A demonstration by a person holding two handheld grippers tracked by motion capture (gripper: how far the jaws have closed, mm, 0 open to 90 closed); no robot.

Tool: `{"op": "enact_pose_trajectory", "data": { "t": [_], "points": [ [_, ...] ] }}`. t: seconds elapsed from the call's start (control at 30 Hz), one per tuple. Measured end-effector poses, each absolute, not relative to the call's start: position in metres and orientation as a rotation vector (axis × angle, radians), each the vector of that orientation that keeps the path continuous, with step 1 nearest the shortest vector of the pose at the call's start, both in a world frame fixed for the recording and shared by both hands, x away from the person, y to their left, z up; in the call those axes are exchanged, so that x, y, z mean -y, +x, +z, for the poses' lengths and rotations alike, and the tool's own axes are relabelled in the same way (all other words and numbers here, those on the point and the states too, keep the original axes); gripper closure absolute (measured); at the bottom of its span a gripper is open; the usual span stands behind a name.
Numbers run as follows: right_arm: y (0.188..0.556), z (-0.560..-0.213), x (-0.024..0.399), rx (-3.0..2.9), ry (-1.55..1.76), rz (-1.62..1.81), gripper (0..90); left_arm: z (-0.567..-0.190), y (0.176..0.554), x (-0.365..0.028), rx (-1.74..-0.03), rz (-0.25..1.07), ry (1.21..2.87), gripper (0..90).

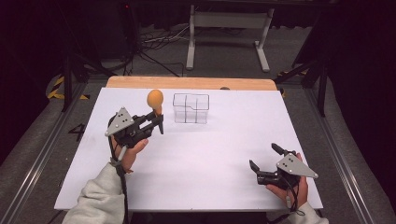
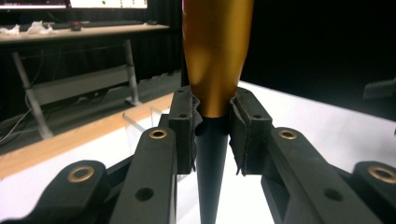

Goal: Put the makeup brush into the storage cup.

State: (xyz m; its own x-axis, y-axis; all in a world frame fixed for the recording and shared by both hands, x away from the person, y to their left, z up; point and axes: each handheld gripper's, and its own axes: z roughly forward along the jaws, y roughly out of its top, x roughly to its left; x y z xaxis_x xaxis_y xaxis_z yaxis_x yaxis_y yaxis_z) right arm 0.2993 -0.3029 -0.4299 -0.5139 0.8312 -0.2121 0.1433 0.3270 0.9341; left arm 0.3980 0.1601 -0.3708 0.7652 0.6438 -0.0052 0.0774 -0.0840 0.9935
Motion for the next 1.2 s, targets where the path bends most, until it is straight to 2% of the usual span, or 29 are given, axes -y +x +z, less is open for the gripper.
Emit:
{"op": "enact_pose_trajectory", "data": {
  "t": [0.63,1.2],
  "points": [
    [0.294,-0.429,0.305,-1.892,0.855,1.225,5.8,-0.331,0.44,-0.101,-0.536,0.486,1.57,72.4],
    [0.294,-0.426,0.307,-1.875,0.854,1.235,5.8,-0.32,0.477,-0.055,-0.522,0.489,1.614,72.4]
  ]
}}
